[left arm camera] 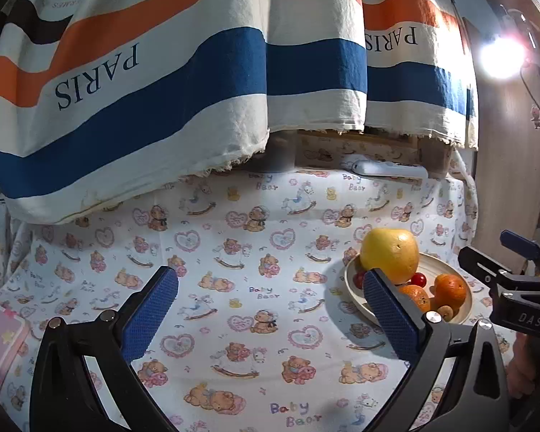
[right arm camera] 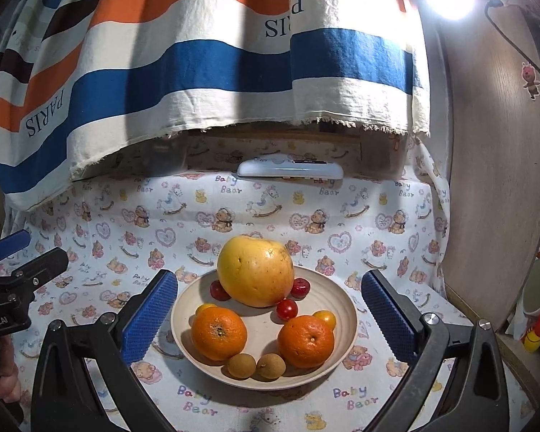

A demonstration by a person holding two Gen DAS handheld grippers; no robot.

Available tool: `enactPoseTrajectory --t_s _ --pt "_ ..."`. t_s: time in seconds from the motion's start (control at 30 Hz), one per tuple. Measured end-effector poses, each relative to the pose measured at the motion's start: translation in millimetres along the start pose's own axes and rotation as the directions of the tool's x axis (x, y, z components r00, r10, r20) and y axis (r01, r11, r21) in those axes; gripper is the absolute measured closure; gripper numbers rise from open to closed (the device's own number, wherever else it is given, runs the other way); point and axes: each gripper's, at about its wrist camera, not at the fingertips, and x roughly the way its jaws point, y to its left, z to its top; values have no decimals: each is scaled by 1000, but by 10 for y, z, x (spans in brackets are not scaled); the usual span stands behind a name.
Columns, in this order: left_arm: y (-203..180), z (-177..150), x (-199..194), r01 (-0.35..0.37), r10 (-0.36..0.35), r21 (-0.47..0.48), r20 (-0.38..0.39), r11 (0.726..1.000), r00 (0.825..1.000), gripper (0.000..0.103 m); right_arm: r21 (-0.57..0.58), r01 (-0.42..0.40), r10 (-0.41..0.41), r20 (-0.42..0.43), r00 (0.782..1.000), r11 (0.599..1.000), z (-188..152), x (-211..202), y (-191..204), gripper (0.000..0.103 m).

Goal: Organize fruits

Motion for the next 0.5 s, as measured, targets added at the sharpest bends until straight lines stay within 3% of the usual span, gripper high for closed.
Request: enactPoseTrajectory --t_s 0.1,0.5 --pt "-15 0 -7 43 -43 8 0 999 999 1 -7 -6 6 1 1000 1000 0 -1 17 0" --pt "-83 -3 -29 20 -20 38 6 999 1000 1 -4 -14 14 -19 1000 1000 -7 31 15 0"
